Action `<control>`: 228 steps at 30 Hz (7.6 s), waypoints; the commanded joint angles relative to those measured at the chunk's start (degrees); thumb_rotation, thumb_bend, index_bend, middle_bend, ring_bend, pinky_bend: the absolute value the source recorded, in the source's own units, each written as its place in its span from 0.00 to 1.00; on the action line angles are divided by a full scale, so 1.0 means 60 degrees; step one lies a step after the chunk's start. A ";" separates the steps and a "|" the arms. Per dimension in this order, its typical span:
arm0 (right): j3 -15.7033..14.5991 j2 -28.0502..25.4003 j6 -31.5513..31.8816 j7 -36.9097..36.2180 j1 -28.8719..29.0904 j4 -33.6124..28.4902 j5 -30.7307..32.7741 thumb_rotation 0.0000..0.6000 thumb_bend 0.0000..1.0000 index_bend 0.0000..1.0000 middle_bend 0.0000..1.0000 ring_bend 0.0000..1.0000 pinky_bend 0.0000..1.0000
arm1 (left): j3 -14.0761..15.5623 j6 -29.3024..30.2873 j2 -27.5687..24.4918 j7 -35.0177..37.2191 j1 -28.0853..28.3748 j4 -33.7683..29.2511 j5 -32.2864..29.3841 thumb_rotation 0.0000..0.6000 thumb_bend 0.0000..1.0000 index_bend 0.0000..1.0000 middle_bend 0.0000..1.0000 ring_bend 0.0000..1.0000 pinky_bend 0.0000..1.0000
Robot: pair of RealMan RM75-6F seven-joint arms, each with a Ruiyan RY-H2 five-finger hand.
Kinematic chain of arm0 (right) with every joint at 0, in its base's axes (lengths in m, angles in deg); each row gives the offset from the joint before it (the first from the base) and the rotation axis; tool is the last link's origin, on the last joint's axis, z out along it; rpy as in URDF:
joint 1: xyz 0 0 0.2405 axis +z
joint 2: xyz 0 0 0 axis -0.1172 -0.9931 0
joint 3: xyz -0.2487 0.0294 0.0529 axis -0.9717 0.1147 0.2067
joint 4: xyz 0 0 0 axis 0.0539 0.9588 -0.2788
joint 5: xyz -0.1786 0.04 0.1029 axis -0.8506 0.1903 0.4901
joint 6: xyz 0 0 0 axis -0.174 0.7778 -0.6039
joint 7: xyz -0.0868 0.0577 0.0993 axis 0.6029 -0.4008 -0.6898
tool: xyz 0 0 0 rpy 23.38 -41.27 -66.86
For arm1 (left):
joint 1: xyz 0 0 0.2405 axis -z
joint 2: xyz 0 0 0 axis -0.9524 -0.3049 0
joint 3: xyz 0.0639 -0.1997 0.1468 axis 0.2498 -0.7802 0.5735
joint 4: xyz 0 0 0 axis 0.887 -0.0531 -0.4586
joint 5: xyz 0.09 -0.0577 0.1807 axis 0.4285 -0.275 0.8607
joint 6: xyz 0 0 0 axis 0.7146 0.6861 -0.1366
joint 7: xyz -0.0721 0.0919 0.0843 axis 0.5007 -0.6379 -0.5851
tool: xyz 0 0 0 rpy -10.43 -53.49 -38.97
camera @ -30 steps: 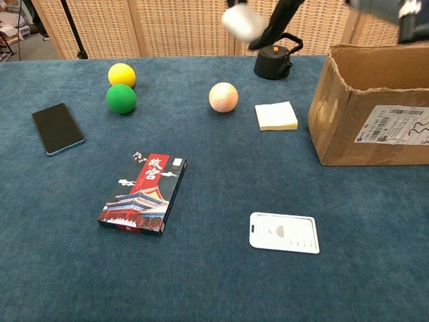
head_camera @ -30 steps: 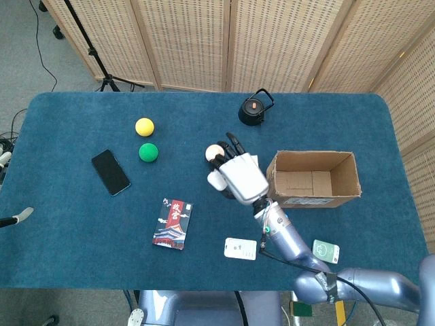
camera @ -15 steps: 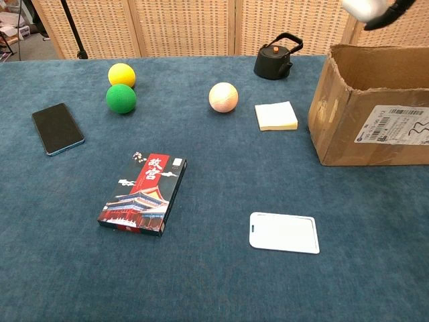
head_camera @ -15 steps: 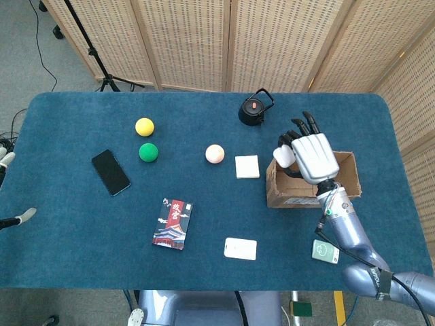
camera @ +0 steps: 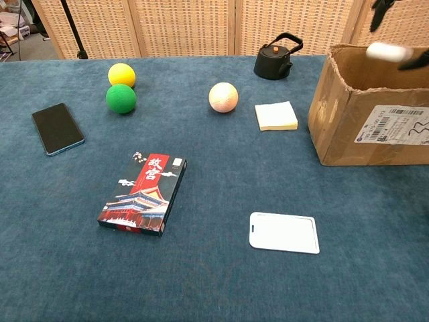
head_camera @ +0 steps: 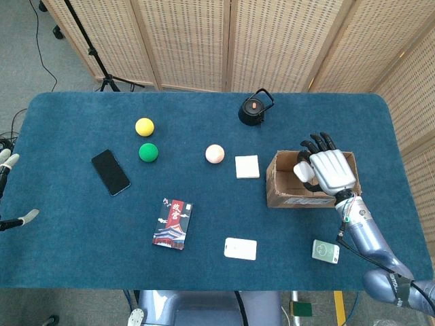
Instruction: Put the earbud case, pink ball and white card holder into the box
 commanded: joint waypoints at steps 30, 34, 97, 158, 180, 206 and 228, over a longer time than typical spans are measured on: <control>0.1414 0.3320 -0.1072 0.2773 0.4368 0.1923 0.4513 1.00 0.05 0.14 0.00 0.00 0.00 | -0.0084 -0.0210 0.0221 -0.0525 0.0145 0.0141 -0.0259 1.00 0.00 0.00 0.00 0.00 0.00; 0.1252 0.4300 -0.1440 0.3044 0.5020 0.3220 0.5245 1.00 0.05 0.14 0.00 0.00 0.00 | -0.0105 -0.0412 0.0242 -0.0473 0.0204 0.0182 -0.0426 1.00 0.00 0.00 0.00 0.00 0.00; 0.1904 0.4416 -0.0559 0.0085 0.4895 0.4078 0.0999 1.00 0.52 0.54 0.56 0.45 0.52 | -0.0228 -0.1084 0.0308 -0.0478 0.0434 0.0393 -0.0938 1.00 0.00 0.00 0.00 0.00 0.00; -0.2670 -0.0939 0.1670 -0.2399 -0.0707 -0.0730 -0.7266 1.00 0.00 0.19 0.07 0.00 0.08 | 0.0112 -0.0852 0.0371 -0.1166 0.0499 -0.0143 -0.0312 1.00 0.00 0.00 0.00 0.00 0.00; -0.2774 0.2161 -0.0525 -0.0098 -0.0780 0.0368 -0.5621 1.00 0.00 0.19 0.13 0.00 0.08 | 0.0125 -0.0922 0.0366 -0.1149 0.0517 -0.0104 -0.0367 1.00 0.00 0.00 0.00 0.00 0.00; -0.2113 0.4051 -0.1214 0.2047 -0.0639 0.0393 -0.2745 1.00 0.00 0.19 0.13 0.00 0.08 | 0.0139 -0.0924 0.0373 -0.1142 0.0505 -0.0083 -0.0392 1.00 0.00 0.00 0.00 0.00 0.00; -0.1632 0.4584 -0.0724 0.2321 -0.0420 0.0780 -0.1974 1.00 0.04 0.19 0.13 0.00 0.08 | 0.0136 -0.0885 0.0390 -0.1200 0.0490 -0.0101 -0.0398 1.00 0.00 0.00 0.00 0.00 0.00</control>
